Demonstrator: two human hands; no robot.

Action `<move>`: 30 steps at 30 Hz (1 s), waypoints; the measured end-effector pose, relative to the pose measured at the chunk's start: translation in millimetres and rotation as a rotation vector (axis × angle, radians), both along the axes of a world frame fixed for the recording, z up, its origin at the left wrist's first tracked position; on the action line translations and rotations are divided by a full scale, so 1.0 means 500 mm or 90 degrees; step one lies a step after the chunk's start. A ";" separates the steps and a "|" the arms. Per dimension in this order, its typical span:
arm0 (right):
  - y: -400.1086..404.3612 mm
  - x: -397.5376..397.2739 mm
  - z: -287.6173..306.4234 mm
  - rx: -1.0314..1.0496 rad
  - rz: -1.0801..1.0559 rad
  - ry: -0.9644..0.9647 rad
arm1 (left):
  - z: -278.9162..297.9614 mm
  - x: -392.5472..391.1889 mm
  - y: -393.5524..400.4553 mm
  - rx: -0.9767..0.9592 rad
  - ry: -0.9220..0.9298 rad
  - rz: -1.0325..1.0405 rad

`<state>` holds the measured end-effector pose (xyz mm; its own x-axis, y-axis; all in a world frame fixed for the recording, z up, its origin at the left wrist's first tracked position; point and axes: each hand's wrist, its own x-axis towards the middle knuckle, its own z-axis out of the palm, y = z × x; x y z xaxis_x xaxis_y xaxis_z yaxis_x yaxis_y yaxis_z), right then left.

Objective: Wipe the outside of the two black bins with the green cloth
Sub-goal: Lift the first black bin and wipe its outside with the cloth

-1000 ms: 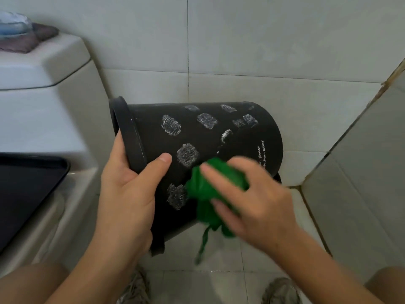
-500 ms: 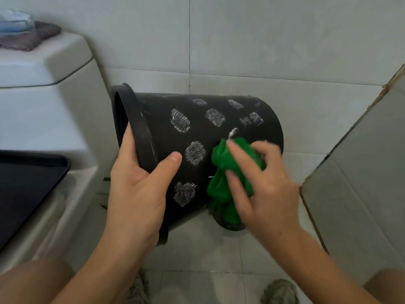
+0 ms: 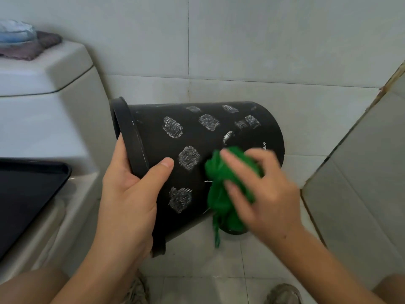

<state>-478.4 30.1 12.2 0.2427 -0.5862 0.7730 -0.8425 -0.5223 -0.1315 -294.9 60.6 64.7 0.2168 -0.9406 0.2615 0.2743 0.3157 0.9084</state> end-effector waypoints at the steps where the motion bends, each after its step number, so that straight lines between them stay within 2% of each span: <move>1: -0.017 -0.011 0.013 0.026 -0.048 -0.059 | 0.001 0.001 0.002 -0.001 -0.009 0.002; 2: -0.025 -0.017 0.021 0.049 -0.081 -0.098 | 0.001 0.001 0.003 -0.005 -0.026 0.006; 4: -0.010 -0.007 0.010 0.047 -0.078 -0.088 | -0.002 -0.002 0.005 -0.014 -0.047 0.008; 7: 0.042 0.029 -0.021 0.014 0.055 0.035 | -0.006 -0.004 0.002 -0.006 -0.015 0.006; 9: 0.033 0.027 -0.015 -0.013 0.083 0.088 | -0.008 -0.006 -0.001 0.004 0.018 0.006; 13: -0.009 0.008 0.011 0.031 -0.043 -0.059 | -0.009 -0.015 -0.004 0.006 0.042 0.011; 18: 0.053 0.059 -0.030 -0.033 0.107 0.072 | -0.016 -0.018 -0.010 -0.002 0.046 0.022; 23: 0.014 0.033 -0.002 -0.022 0.019 0.031 | -0.020 -0.022 -0.012 0.022 0.045 0.007; 27: 0.055 0.063 -0.034 -0.048 0.127 0.101 | -0.029 -0.021 -0.011 0.031 0.049 0.007; 30: 0.024 0.044 -0.013 -0.025 0.087 0.086 | -0.030 -0.020 -0.013 0.040 0.055 0.007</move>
